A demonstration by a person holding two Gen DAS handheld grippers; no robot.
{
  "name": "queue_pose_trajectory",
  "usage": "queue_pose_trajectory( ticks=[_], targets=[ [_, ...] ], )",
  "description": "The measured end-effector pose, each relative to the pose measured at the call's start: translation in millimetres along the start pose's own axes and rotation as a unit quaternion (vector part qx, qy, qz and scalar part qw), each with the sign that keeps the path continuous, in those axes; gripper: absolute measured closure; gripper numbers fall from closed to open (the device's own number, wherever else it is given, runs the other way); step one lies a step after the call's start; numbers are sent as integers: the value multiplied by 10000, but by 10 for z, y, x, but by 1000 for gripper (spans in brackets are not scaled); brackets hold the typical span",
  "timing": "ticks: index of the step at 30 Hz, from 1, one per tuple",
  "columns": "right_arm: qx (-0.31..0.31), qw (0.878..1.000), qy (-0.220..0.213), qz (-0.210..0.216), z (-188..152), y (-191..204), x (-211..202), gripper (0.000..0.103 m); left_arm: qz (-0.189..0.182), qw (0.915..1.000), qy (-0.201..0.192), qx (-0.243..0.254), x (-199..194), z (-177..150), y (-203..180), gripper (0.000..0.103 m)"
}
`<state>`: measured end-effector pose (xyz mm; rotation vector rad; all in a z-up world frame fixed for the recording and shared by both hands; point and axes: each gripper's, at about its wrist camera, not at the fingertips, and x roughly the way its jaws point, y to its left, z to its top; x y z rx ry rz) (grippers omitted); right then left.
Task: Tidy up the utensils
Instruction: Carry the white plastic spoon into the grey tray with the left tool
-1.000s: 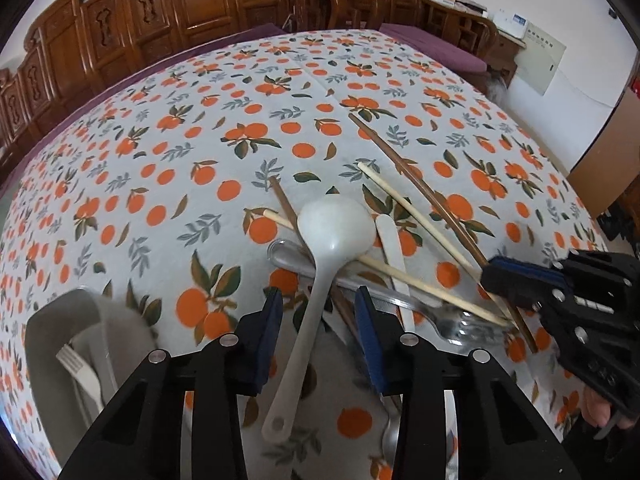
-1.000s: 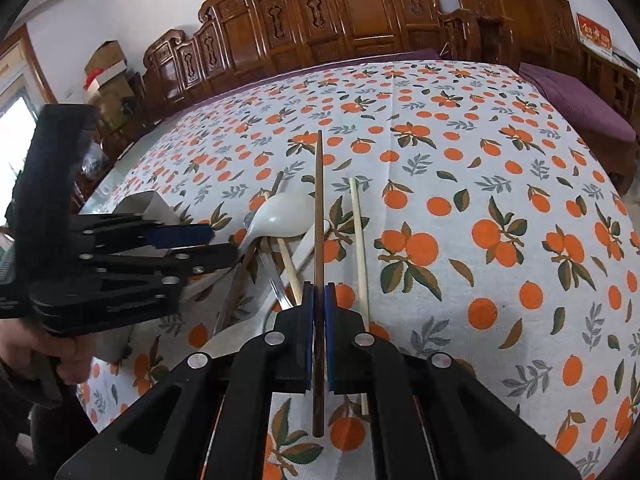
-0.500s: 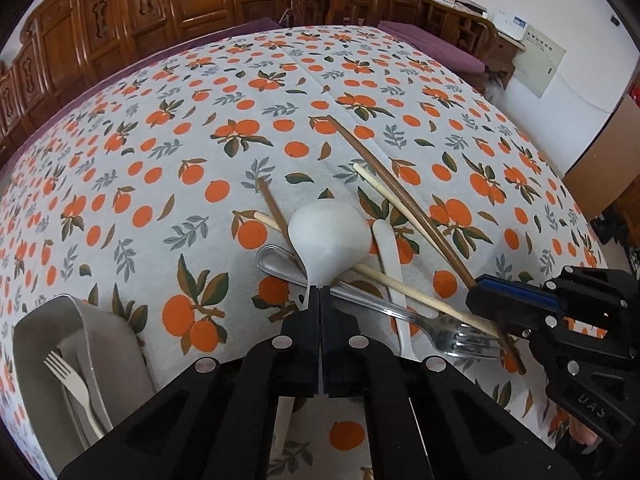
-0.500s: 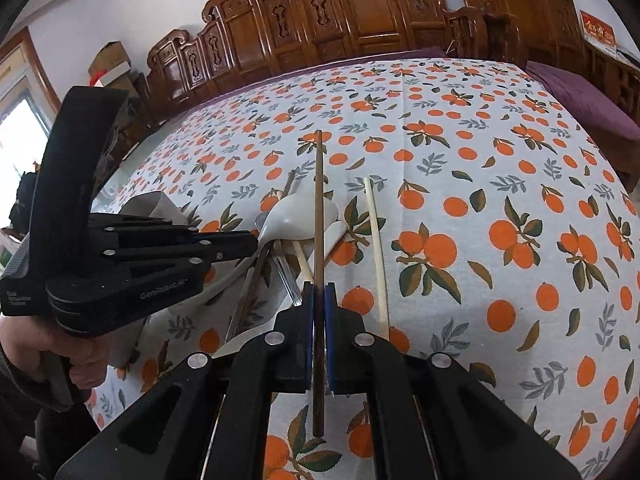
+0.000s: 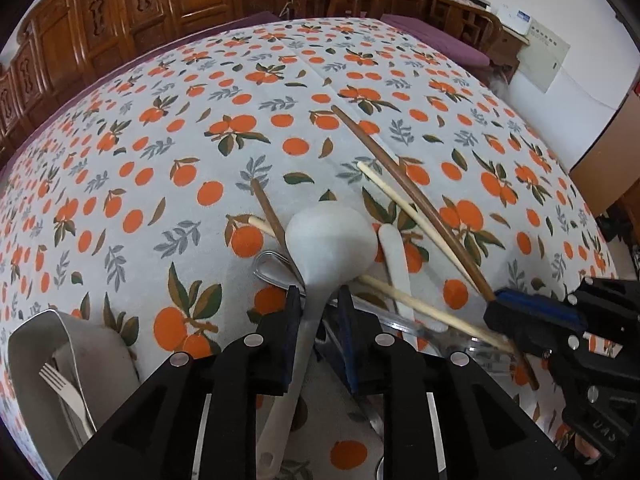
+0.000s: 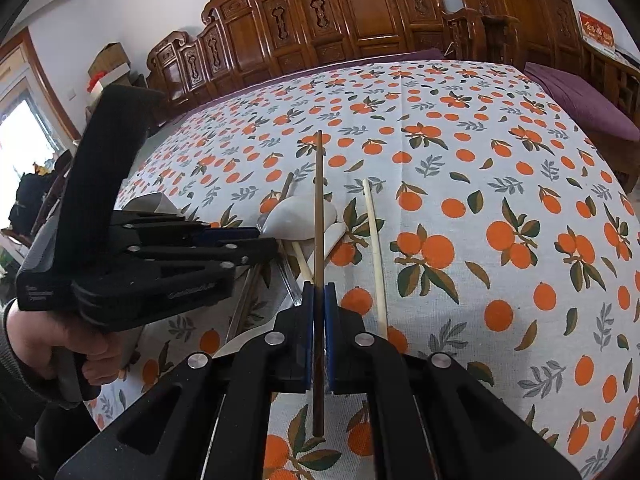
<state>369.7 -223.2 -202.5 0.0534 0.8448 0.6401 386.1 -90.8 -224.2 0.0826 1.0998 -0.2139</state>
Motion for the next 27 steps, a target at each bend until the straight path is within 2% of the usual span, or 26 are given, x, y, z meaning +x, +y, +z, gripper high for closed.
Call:
queue_pose_trajectory(
  ticks=[3,12,14,27],
  targets=[
    [6,10000,-15,19,4,4,-3,97,-42,10000,-36,-1,-16,4,1,92],
    [-7,10000,-26,18,10,30,-10,97,-23,9999,-159,-32,-202,-67,46,96],
    [-12,10000,-42,32,14,53,-11,97,-26,9997,-221,-27,-285,-99,53,100],
    [-101,9996,-239,92,39,198,-84,97,22,9987,-479,-174,-746,-250,231,101]
  ],
)
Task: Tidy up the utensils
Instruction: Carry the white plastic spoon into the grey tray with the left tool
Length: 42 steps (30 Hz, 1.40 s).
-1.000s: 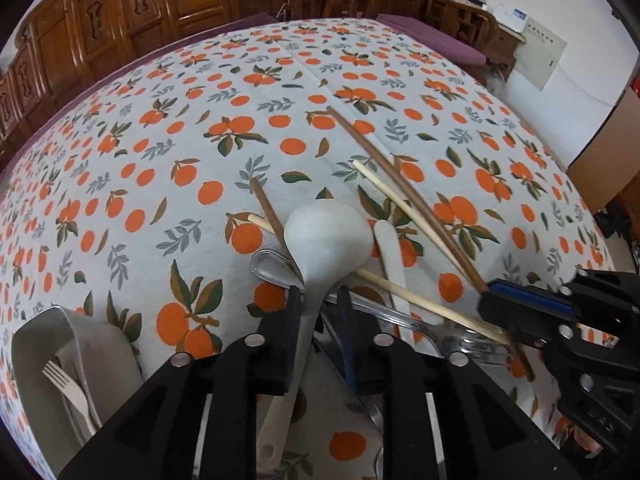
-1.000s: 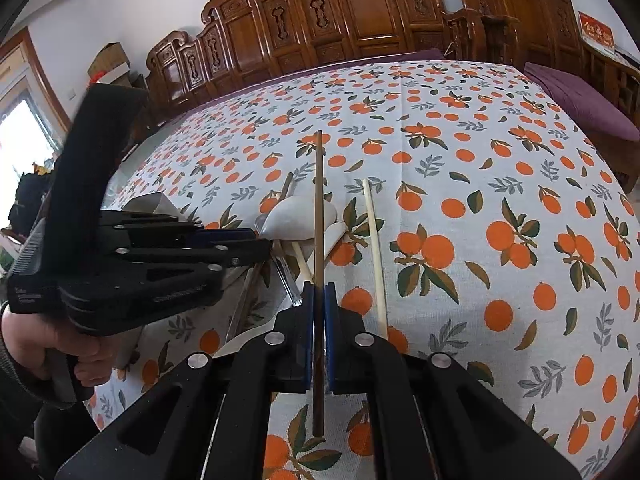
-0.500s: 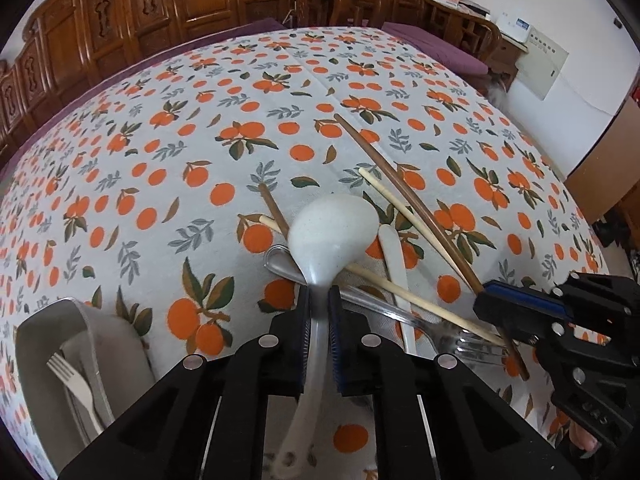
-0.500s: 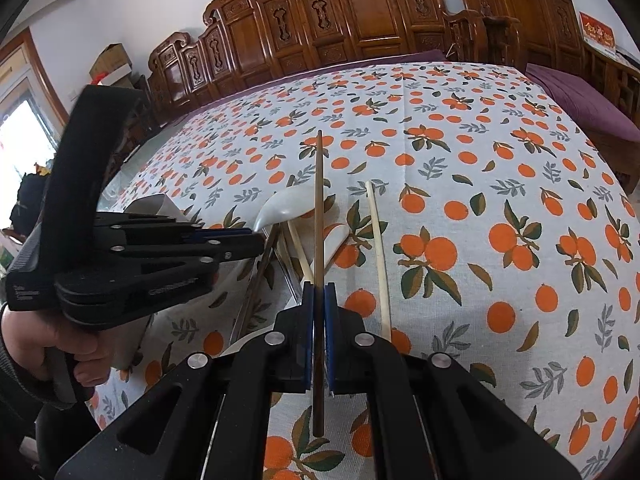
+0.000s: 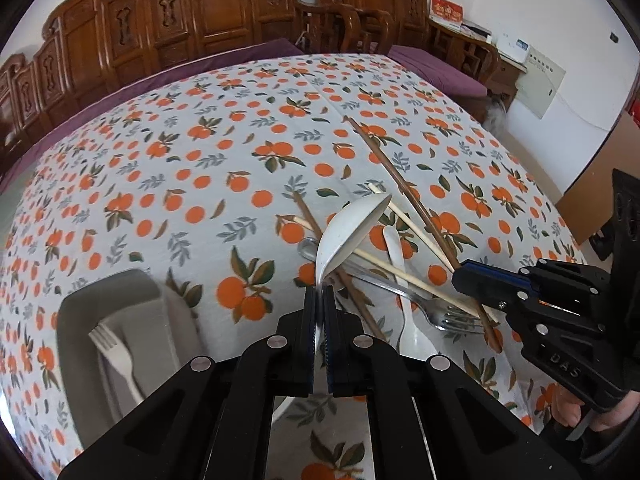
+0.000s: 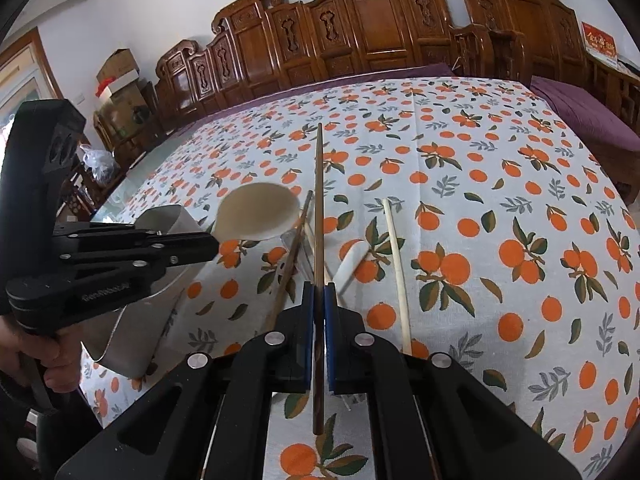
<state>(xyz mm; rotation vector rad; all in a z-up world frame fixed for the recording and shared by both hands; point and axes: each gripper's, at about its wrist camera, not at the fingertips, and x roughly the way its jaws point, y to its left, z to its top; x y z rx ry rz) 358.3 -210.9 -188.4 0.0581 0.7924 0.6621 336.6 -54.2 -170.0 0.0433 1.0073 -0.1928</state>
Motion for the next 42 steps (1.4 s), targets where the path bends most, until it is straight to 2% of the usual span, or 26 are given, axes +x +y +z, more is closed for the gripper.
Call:
queue_pose_trajectory(
  ticks=[10,15,20,27,31,42],
  targets=[
    [-247,9995,30,192,1,286,49,97,-12,9986,-387,-373,-616,-175,330,100],
    [-402,9988,91,249,-25,446,102,97,112,9969,-495,-609,-779,-268,508,100],
    [-518,9982,144,274,-58,561,135,97,310,9949,-392,-881,-725,-404,718,100],
    [-506,9983,142,246,-68,526,115,97,759,9868,-185,-1420,-519,-578,1094,100],
    [-483,9984,128,255,-70,510,97,97,765,9842,-40,-1595,-402,-638,1215,100],
    [-569,9977,167,314,-94,624,128,97,743,9860,-28,-1491,-314,-673,1185,99]
  ],
)
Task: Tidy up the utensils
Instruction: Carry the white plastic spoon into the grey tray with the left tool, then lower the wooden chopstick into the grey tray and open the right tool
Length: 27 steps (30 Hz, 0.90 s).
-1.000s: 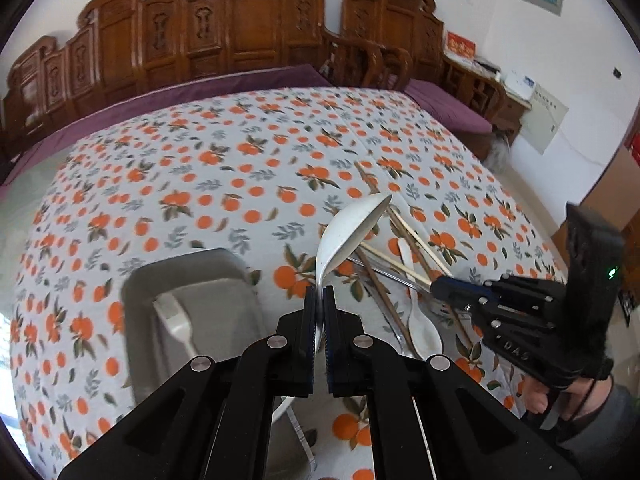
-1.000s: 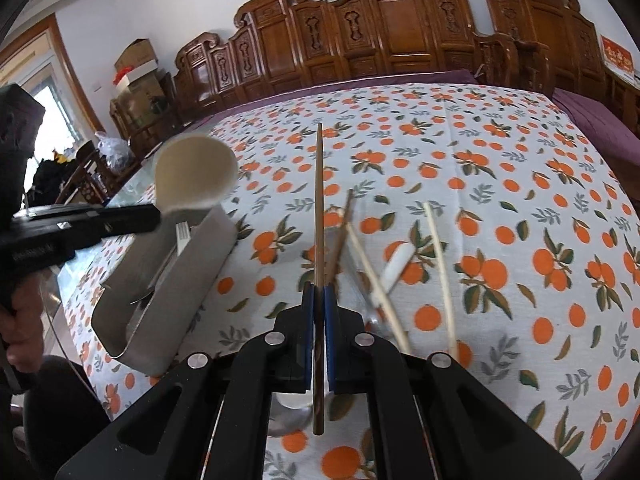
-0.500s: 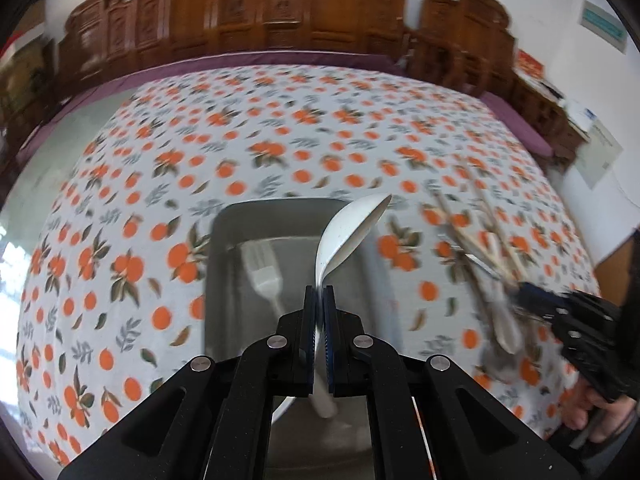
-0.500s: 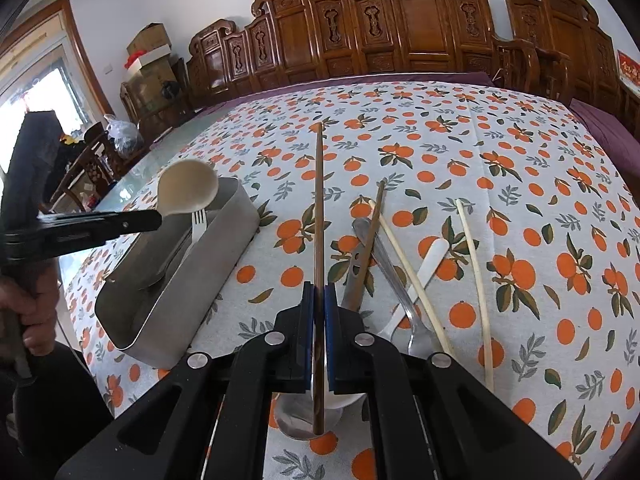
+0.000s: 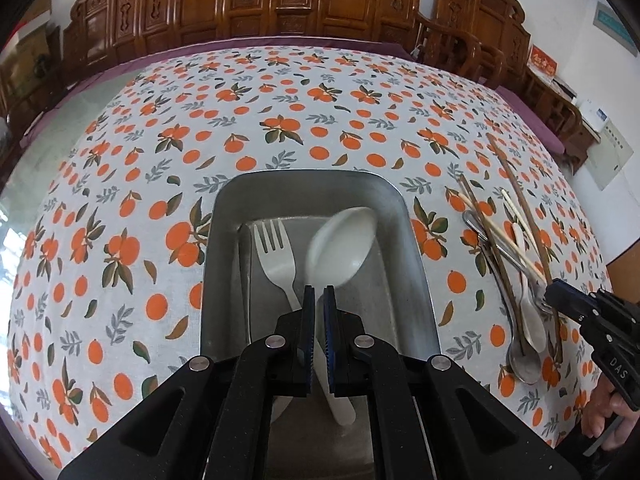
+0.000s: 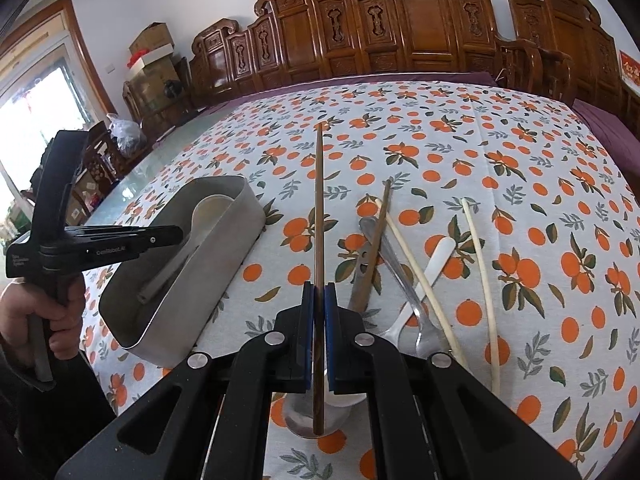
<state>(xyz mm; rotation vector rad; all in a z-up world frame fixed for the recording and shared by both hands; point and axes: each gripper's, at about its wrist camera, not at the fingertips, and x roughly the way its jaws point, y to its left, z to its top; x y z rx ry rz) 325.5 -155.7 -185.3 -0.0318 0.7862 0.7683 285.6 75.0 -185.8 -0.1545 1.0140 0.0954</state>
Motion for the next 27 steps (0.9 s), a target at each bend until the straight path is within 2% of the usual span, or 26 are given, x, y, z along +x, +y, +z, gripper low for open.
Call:
queue_pose_trajectory(
  ticks=[5,9,14,21,27],
  targets=[
    [-123,9998,-55,125,26,156,-8,97,-54,9996,-177,215,-145,-70,-24,99],
    [-198,9995,-25,244,20,310,24,97,-69,9980,-474,414,-329,-142,-30,98],
    [-213,9989,-13,423,12,519,48,97,-131,9967,-679,425,-470,-211,63,98],
    [1,9970,-107,761,94,760,27,97,-2,9945,-938,471,-611,-223,233,98],
    [31,9967,22,813,170,984,169,97,3,9931,-1091,424,-713,-201,385,98]
  ],
)
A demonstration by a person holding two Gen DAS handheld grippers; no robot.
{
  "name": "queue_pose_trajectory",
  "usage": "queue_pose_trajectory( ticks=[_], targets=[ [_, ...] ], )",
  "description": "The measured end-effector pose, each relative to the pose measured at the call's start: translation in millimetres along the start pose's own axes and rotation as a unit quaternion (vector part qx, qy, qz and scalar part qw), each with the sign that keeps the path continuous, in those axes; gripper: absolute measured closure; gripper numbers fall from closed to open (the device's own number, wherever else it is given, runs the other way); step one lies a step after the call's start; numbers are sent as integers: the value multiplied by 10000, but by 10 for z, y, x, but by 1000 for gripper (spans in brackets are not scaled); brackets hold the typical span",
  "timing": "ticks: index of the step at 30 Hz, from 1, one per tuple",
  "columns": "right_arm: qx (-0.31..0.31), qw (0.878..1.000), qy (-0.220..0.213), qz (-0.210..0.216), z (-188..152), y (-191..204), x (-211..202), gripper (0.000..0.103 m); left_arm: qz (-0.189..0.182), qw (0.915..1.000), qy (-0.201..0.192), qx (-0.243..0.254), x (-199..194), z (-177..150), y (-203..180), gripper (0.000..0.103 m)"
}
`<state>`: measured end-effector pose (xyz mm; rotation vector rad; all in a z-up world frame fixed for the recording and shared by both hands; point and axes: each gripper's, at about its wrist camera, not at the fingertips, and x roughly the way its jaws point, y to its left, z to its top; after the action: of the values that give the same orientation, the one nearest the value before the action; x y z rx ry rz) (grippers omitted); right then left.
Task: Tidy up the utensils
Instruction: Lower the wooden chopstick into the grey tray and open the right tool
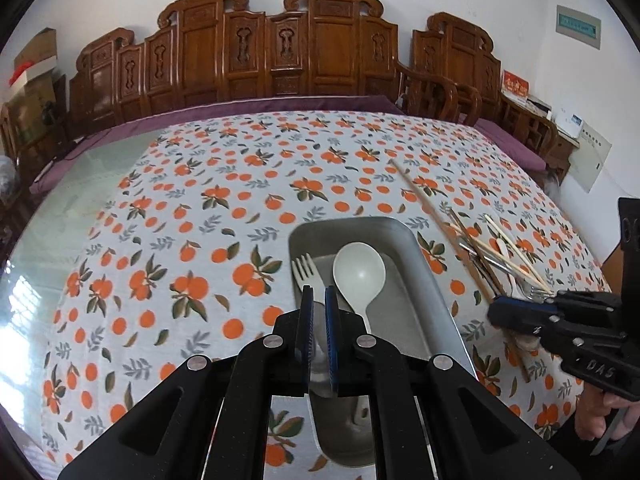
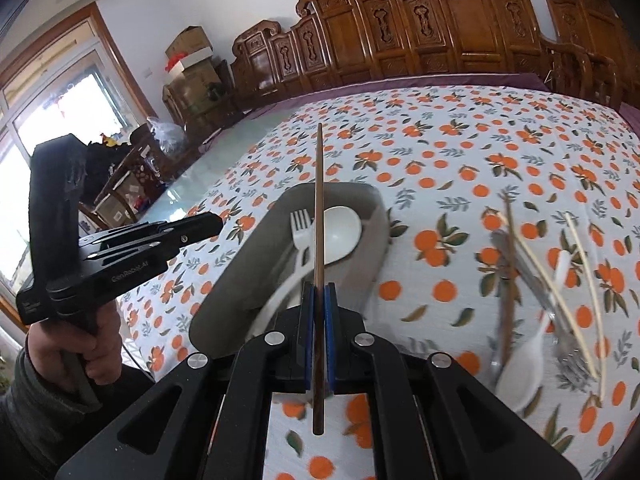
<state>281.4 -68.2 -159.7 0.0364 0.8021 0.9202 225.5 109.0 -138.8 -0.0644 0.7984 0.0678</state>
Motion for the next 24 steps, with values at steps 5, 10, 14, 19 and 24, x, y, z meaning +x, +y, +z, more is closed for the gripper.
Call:
queue_pose_trajectory(
  ticks=[5,10,14,19,24],
  targets=[
    [66,9999,113,105,64,177,215,97,-34,9999,-44,-118,-39,5,126,98],
    [-32,9998,191,-67,55,318,393,97,-43,9997,-58,-223,-50,3,242,98],
    [-53,9993,327,-185,11,337,508,97,-64,9996,-65,-265,-59,-1,285,98],
    [-8,9991,396,-150,-13,330,586,95,-106,9995,-84,-274,-70,6,272,98],
    [-17,9996,285,-77,-37,285,483,93,-107,9997,-113,-198,-80,3,211,89]
  ],
)
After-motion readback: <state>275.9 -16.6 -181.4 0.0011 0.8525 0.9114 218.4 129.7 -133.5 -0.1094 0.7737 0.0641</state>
